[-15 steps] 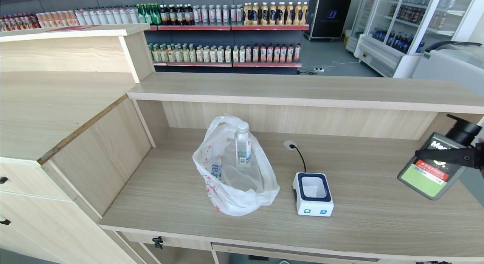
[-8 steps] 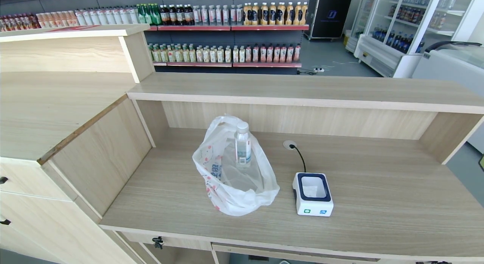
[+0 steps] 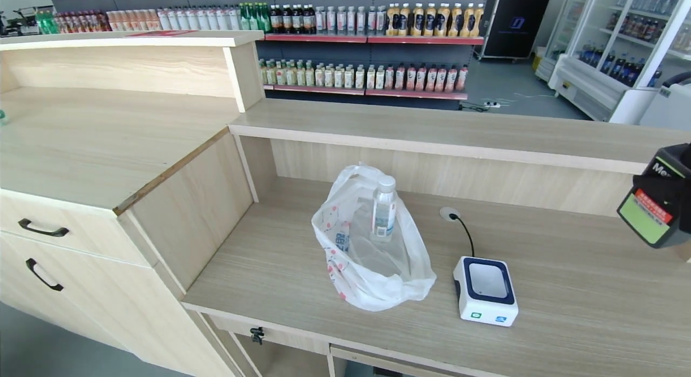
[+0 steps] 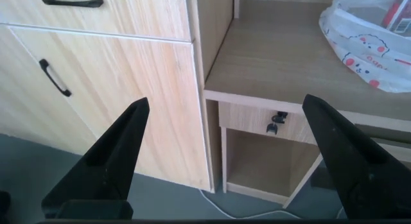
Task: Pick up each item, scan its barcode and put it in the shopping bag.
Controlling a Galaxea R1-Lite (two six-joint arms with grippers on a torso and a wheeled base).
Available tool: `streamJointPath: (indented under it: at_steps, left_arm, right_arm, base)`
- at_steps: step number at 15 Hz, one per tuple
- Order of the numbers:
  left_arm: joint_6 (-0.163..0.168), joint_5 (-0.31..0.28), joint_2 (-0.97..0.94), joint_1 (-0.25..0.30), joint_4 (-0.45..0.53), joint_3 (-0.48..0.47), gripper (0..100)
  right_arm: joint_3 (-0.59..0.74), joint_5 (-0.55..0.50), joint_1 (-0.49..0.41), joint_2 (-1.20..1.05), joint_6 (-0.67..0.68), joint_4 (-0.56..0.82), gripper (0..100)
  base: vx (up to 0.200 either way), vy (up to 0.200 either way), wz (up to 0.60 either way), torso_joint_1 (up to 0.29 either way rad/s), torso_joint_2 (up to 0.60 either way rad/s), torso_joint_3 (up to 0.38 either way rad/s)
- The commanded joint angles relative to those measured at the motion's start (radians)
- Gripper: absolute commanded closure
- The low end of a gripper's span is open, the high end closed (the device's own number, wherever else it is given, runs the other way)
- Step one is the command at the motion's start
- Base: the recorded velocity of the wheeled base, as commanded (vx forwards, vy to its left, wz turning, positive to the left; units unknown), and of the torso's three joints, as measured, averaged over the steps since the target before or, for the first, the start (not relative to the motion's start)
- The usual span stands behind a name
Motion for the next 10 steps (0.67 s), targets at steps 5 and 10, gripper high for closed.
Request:
streamJointPath:
  at_steps: [5,10]
  left_arm:
    - [0.0,0.0,0.0,0.001,0.0,0.0,0]
    - [0.0,0.0,0.0,0.001,0.0,0.0,0]
  right_arm:
    - [0.024,0.258,-0.067,0.256,-0.005,-0.058,100]
    - [0.136,0.718,-0.211,0.407,-0.147,-0.259,100]
  base:
    - [0.0,0.0,0.24,0.003,0.0,0.0]
    - [0.0,0.0,0.0,0.0,0.0,0.0]
